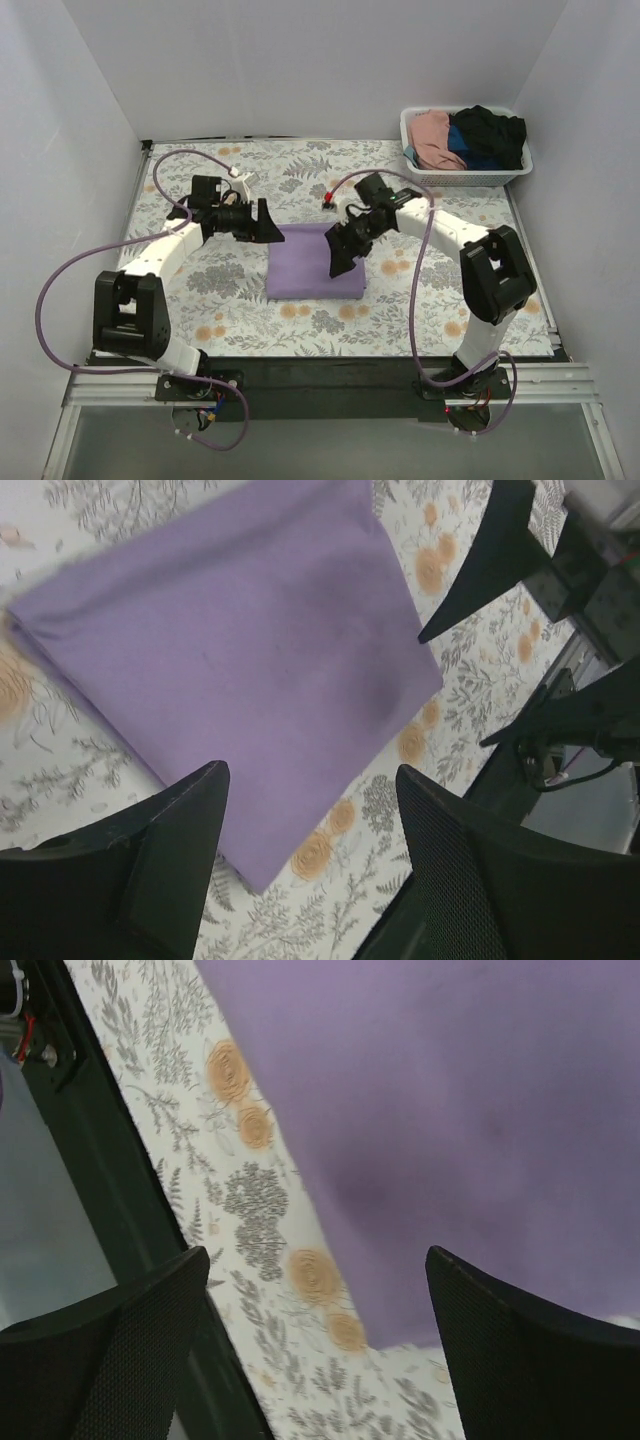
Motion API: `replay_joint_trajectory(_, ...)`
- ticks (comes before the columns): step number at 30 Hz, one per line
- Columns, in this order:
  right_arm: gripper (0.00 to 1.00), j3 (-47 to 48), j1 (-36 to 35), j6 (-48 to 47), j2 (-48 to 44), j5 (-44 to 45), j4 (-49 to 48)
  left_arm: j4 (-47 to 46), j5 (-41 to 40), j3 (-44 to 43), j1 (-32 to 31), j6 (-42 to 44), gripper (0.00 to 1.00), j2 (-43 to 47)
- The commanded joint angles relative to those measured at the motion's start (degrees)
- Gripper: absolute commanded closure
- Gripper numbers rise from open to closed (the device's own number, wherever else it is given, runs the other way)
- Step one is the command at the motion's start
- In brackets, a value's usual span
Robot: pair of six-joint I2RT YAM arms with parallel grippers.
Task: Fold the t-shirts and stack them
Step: Neatly place the folded tshirt to the corner
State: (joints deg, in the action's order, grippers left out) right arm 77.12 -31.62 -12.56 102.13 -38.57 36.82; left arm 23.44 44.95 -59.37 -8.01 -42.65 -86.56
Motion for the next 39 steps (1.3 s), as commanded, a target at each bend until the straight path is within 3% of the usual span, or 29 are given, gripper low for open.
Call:
replay_joint_trajectory(1,0.04,-1.4,-4.3,9.6,0.2,1.5,-9.8,0.8,0.6,3.2,1.0,-3.1,0.33,4.8)
replay_joint_trajectory(7,0.02,3.5,-5.1,16.5,8.5,-9.3,-13.2,2.7,-1.1,4.6,1.0,-2.1,0.33,7.3)
replay_joint_trajectory(9,0.02,5.2,-6.2,15.9,9.2,-6.4,-12.9,3.1,-2.1,4.5,0.9,-1.2,0.33,8.3)
replay_joint_trajectory(15,0.02,12.1,-11.3,14.8,6.7,18.0,-9.7,4.5,-6.4,3.9,0.9,1.5,0.32,11.0)
replay_joint_trajectory(19,0.02,14.3,-16.5,10.6,10.7,38.0,-7.2,3.4,-9.7,3.1,0.9,1.7,0.32,11.9)
replay_joint_trajectory(23,0.02,14.0,-17.9,9.1,16.1,45.5,-6.1,3.1,-15.1,-0.3,1.1,2.6,0.29,12.6)
replay_joint_trajectory(30,0.02,4.8,-17.8,6.6,17.9,45.6,-6.5,3.7,-16.7,-4.0,1.2,5.2,0.25,14.5)
replay_joint_trajectory(33,0.02,-5.0,-13.7,2.4,12.3,41.7,-6.4,4.2,-16.2,-4.5,1.2,7.6,0.23,15.0)
replay_joint_trajectory(39,0.02,-24.8,3.6,-17.1,-2.6,37.9,-5.4,7.9,-11.7,-6.4,1.2,12.9,0.16,13.1)
